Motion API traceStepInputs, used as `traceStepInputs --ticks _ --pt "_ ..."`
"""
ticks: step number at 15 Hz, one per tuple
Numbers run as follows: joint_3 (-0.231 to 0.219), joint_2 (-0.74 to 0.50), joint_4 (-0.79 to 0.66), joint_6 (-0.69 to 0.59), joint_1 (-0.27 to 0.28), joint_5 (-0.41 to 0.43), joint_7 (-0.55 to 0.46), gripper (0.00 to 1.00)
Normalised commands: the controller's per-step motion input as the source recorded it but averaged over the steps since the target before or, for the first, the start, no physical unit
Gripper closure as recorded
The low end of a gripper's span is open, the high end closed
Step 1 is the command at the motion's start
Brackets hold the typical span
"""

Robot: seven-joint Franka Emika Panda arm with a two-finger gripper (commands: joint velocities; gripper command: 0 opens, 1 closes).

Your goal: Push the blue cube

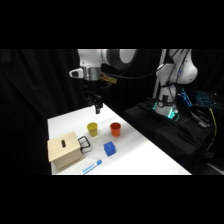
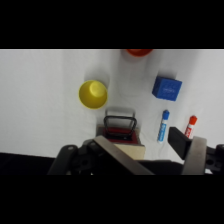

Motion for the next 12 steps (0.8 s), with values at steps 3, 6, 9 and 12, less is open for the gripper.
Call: traceStepInputs --ticks 3,6,9,12 --pt "0.057 0.01 -0.02 0.02 0.019 -0.046 0.09 0.00" --pt "0.109 0.03 -0.02 0.08 0.111 -0.110 0.22 0.00" --pt "0.075 0.06 0.04 0.10 0.113 -0.179 0.24 0.27" --pt "0.043 0.05 0.03 0.09 0.076 -0.180 0.18 0.46"
